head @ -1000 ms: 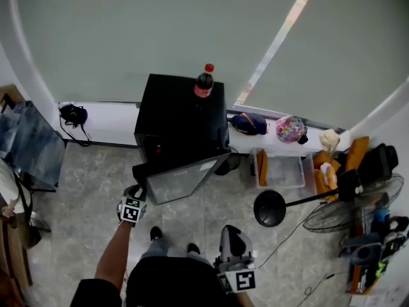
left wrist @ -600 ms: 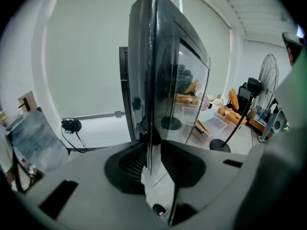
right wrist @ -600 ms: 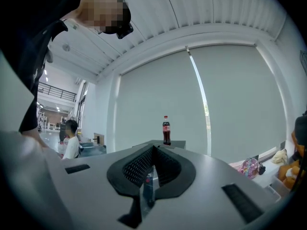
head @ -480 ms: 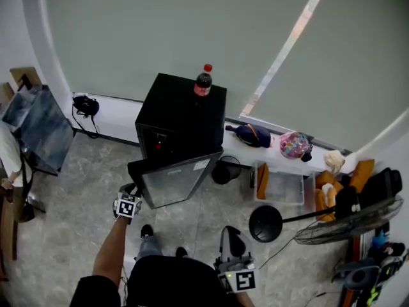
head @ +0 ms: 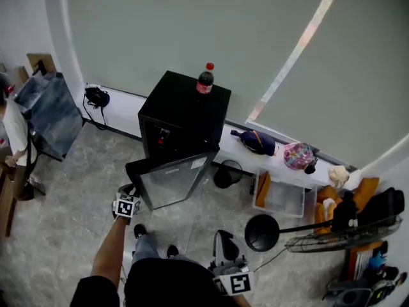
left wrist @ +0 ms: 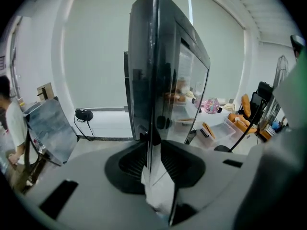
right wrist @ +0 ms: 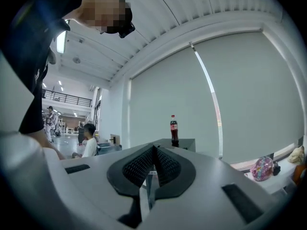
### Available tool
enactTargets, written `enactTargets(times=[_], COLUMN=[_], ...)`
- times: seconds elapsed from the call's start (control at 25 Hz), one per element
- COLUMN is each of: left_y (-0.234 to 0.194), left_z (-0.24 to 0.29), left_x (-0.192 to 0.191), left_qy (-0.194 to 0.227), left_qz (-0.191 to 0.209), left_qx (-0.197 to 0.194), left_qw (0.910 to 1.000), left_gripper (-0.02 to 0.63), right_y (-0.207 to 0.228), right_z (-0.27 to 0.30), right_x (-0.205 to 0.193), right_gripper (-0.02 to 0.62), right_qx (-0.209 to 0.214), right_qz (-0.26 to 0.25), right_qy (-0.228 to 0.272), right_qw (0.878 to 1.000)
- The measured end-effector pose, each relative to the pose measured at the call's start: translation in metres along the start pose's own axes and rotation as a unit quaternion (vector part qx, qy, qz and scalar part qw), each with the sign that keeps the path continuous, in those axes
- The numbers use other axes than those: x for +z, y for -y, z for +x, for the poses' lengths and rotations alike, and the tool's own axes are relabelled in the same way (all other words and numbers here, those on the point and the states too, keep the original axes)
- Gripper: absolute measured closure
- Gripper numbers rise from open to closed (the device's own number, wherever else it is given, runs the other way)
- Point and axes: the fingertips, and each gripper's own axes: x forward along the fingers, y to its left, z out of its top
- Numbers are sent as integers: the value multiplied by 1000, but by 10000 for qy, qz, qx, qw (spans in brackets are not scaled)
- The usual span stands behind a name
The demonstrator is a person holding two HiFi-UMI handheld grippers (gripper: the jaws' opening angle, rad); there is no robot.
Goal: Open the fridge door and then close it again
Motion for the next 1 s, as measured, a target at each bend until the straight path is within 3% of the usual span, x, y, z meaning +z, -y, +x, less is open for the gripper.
enactTargets(times=[0.16, 0.44, 0.64, 1.0], left_y=[9, 29, 49, 79], left_z=[-5, -20, -28, -44], left_x=[-4, -15, -22, -34], left_qy=[-30, -15, 74, 135], left_qz=[-79, -53, -34, -118], left_qx=[91, 131, 147, 153], left_qw=[9999, 9999, 9999, 9997], left_gripper=[515, 523, 527, 534], right_y=[3, -10, -34, -67], right_z=[-6, -9, -15, -49], right_x=[-4, -3, 3, 7], right_gripper=[588, 586, 586, 587], right_qx=[81, 309, 469, 332], right_qz=[63, 127, -530, -424], right_qy=[-278, -280, -205, -328], right_qw=[9996, 9991, 9973, 9980])
